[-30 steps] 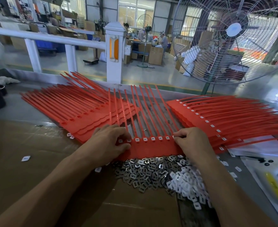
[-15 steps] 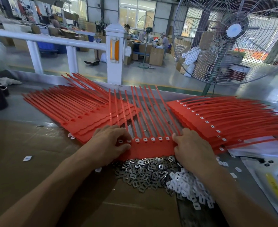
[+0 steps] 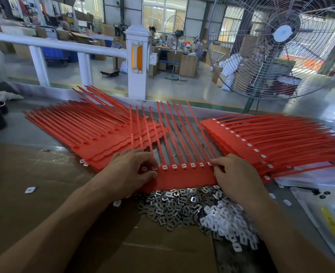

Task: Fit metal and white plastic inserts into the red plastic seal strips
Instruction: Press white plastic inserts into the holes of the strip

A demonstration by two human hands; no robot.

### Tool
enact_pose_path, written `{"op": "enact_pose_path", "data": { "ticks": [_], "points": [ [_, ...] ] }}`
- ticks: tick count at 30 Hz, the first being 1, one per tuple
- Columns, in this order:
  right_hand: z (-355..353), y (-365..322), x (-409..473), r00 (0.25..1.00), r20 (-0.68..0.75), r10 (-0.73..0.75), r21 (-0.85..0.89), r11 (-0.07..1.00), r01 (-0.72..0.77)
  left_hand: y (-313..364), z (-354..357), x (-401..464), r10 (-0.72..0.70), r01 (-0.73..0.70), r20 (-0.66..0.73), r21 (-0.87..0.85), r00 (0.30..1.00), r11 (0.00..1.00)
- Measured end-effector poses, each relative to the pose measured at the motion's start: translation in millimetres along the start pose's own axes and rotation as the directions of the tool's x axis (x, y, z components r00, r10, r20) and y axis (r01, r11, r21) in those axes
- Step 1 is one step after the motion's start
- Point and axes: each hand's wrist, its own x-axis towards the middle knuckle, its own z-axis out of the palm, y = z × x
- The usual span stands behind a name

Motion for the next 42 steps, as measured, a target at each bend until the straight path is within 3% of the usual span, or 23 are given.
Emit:
{"op": "enact_pose_path", "data": {
  "ticks": [11,24,33,42],
  "points": [
    [-3,-8,-5,0.995,0.068,-0.069,-0.117,0.990,0.077,-1,0,-1,0.013,-0.013,0.007,0.003,1.000,1.000],
    [-10,-2,-7,0.992,0.122,0.021,-0.004,1.000,-0.021,1,-1,-1,0.014,-0.014,0.000,0.022,1.000,1.000],
    [-6,-4,0,0.978,0.209,0.000,-0.112,0.993,0.024,1,0,-1,0.012,-0.012,0.011,0.007,1.000,1.000],
    [-33,20,-10,0.958,0.284,-0.031,0.302,0.952,-0.059,1,0,-1,0.014,-0.014,-0.003,0.013,1.000,1.000]
  ]
}}
